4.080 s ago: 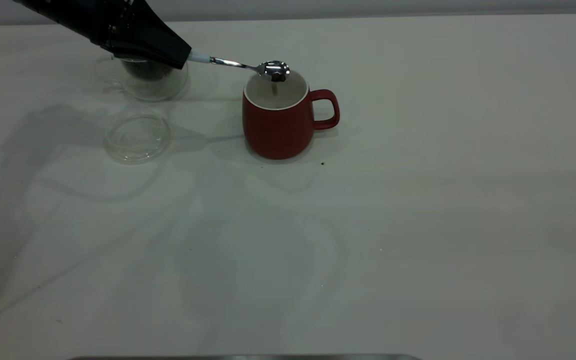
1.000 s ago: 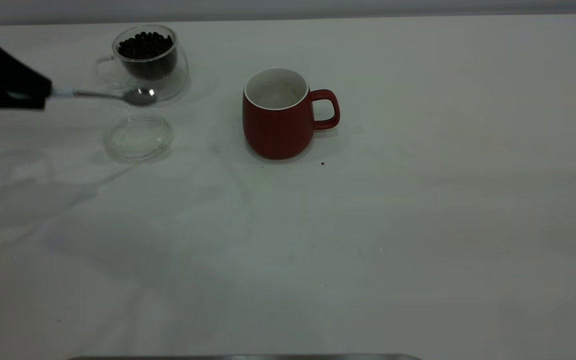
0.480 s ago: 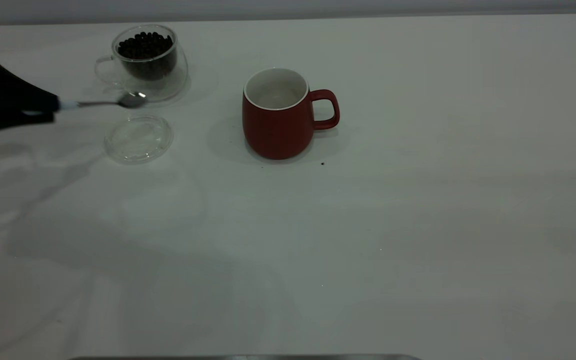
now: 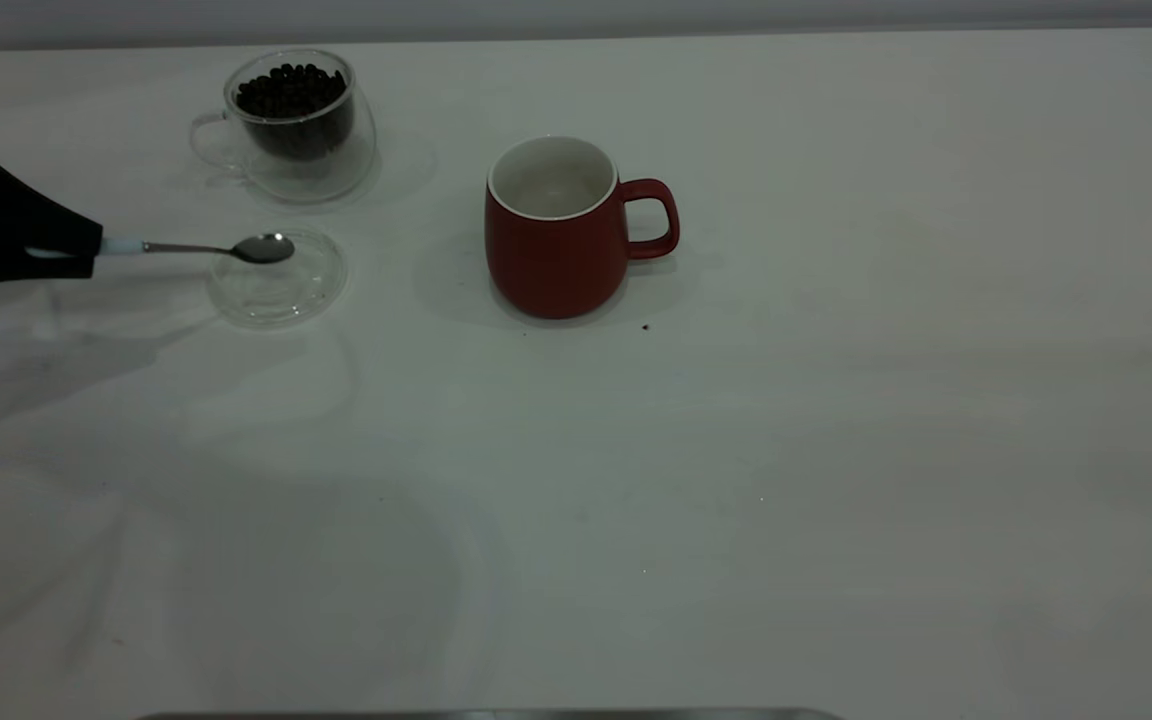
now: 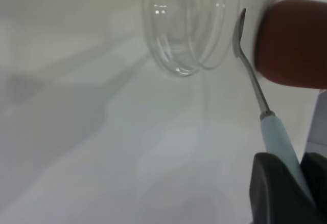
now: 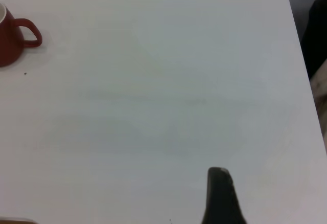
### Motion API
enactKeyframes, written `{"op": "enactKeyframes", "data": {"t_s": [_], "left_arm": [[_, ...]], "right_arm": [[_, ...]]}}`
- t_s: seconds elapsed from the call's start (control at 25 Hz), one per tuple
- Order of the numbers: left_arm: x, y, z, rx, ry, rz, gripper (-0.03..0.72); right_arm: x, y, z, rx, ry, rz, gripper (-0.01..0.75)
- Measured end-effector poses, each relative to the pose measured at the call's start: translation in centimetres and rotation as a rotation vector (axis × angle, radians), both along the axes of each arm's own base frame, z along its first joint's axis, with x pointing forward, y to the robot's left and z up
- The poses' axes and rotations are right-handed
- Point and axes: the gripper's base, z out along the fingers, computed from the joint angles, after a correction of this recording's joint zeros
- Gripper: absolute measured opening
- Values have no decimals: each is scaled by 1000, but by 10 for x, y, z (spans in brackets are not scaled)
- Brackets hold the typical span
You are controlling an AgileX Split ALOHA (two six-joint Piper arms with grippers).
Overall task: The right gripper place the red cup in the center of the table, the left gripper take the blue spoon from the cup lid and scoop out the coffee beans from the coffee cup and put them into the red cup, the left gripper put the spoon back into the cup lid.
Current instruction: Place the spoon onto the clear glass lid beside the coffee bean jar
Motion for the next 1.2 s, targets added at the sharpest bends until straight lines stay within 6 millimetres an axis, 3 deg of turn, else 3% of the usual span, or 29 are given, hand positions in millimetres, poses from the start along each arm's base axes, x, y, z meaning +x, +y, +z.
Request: {"op": "enactKeyframes", "data": {"t_s": [0.24, 0.76, 1.2], "left_arm": [[6, 1, -5, 69, -10, 24, 122], [7, -16, -39, -19, 16, 86, 122], [9, -17, -42, -15, 5, 88, 144]], "right_arm": [[0, 0, 0, 0, 0, 0, 531], [0, 0, 0, 0, 0, 0, 531], [0, 0, 0, 0, 0, 0, 531]]}}
